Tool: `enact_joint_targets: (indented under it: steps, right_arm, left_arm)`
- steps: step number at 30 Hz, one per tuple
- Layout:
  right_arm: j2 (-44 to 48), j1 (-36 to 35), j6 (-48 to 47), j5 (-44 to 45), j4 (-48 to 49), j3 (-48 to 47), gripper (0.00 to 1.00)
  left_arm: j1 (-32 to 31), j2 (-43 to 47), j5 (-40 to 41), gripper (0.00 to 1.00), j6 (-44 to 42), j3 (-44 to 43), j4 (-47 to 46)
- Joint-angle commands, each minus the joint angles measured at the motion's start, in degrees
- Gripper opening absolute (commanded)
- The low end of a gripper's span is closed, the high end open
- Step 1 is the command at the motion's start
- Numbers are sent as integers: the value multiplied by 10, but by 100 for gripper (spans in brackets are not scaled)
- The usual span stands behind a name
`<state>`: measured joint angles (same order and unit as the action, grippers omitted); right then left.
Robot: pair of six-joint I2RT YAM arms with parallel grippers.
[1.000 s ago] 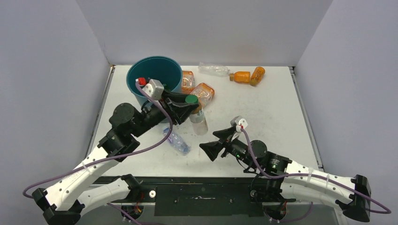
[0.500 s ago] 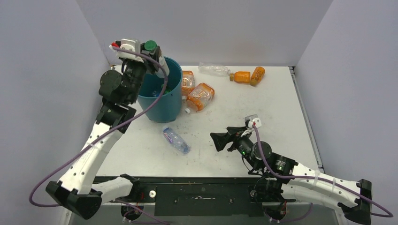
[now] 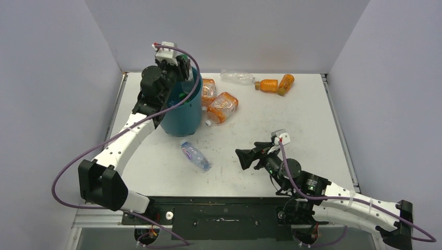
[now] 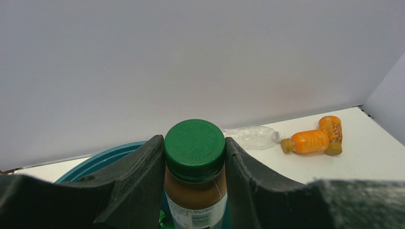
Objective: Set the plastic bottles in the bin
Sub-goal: Place the plastic bottle in the trash bin.
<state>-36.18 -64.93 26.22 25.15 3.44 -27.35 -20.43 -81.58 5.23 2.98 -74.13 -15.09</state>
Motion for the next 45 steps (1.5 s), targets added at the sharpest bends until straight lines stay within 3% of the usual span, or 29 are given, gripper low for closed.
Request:
enact_joint_targets:
  steps: [1, 11, 12, 14, 16, 20, 25, 30, 37, 45]
  right_arm:
    - [6, -2, -3, 17, 20, 13, 90]
    - [9, -2, -3, 22, 10, 13, 90]
    - [9, -2, -2, 22, 8, 12, 90]
    - [9, -2, 0, 20, 5, 11, 90]
    - [9, -2, -1, 19, 3, 7, 90]
    - [9, -2, -4, 20, -4, -3, 90]
    - [4, -2, -9, 25, -10, -10, 90]
    - [-39, -2, -24, 21, -31, -17, 90]
    - [-230, 0, -43, -42, 1, -46, 90]
    - [-442, 3, -59, -118, 95, -113, 90]
  left_arm:
    - [2, -22, -30, 0, 24, 7, -61]
    - [1, -48, -39, 2, 51, 38, -56]
    - [1, -46, -33, 14, 56, 38, -51]
    - [1, -32, -24, 53, 66, 40, -48]
    - [0, -12, -6, 78, 71, 38, -49]
    - [-4, 44, 26, 97, 79, 22, -37]
    - [-43, 146, 80, 96, 79, 29, 13]
    - [-80, 302, 60, 96, 70, 137, 85]
    - [-103, 471, 55, 96, 96, 316, 148]
    - [-114, 540, 99, 96, 97, 367, 164]
